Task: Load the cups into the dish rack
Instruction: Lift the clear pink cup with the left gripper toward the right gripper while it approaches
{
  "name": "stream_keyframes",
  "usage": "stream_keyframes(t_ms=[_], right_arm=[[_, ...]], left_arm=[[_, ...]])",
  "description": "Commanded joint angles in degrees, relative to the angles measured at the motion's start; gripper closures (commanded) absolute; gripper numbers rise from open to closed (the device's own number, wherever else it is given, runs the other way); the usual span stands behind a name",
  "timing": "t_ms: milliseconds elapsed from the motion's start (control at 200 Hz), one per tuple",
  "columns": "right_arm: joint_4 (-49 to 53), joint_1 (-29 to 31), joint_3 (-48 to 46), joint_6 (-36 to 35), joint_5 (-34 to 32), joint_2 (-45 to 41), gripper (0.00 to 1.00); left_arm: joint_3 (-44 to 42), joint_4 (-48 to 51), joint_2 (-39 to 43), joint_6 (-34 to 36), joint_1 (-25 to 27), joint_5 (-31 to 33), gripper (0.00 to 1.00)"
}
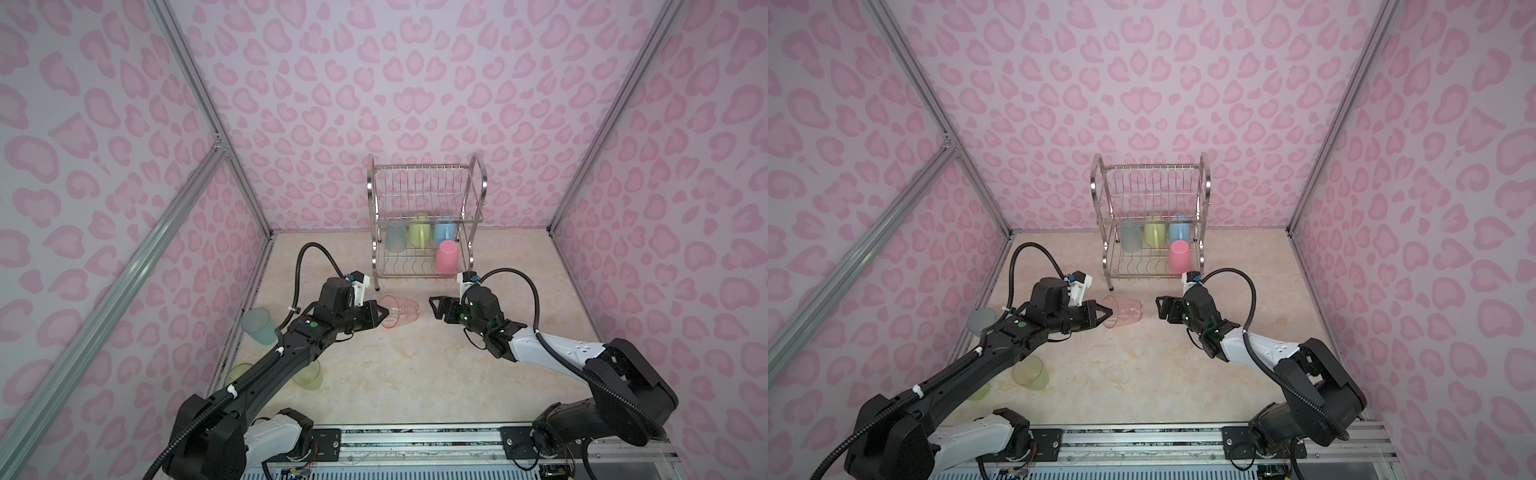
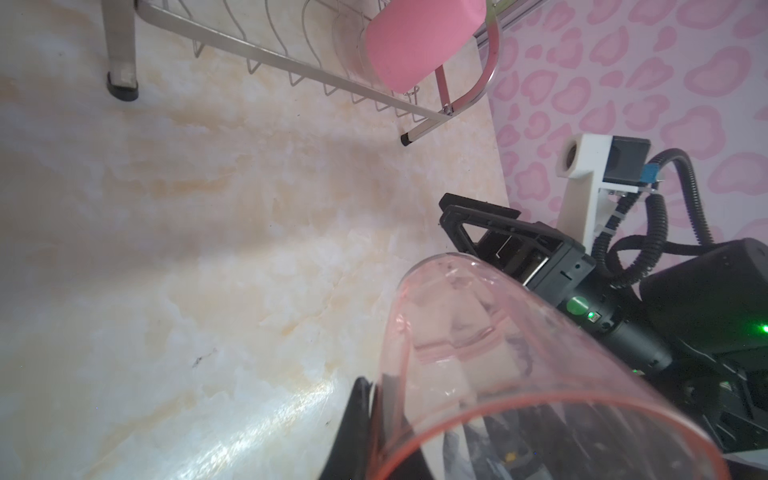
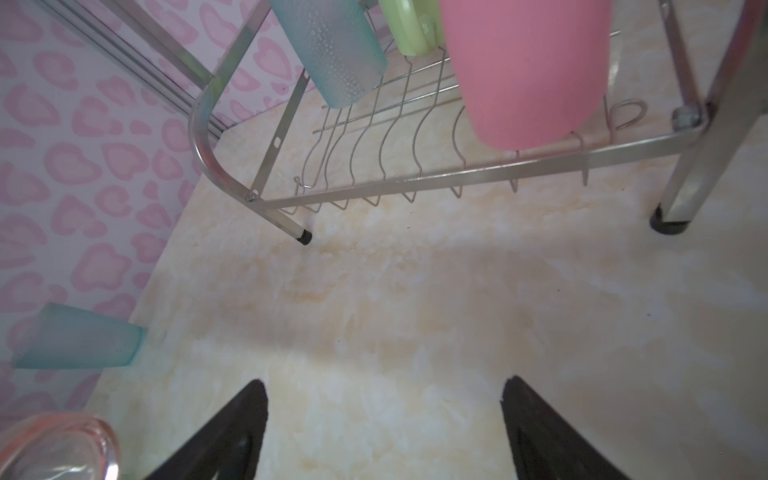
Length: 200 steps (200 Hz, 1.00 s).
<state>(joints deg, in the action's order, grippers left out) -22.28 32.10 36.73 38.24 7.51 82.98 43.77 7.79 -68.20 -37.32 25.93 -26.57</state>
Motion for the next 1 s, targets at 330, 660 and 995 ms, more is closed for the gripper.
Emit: stream_keyframes(t_ms=[330, 660, 995], right_arm=[[-3.88, -4.65, 6.17, 24.24, 10.63, -0.63, 0.09], [-11.23, -6.18, 8.59, 37.82, 13.32, 0.76, 0.08], [-15.41, -6.02, 10.83, 48.57, 13.07, 1.28, 0.08]], left_arm=[[-0.02, -15.82, -1.20, -0.29, -0.36, 0.81, 0.96], [-0.53, -26.86, -2.17, -0.85, -0.35, 3.84, 0.96], [0.47, -35.24, -6.19, -2.05, -0.42, 3.66, 0.96]])
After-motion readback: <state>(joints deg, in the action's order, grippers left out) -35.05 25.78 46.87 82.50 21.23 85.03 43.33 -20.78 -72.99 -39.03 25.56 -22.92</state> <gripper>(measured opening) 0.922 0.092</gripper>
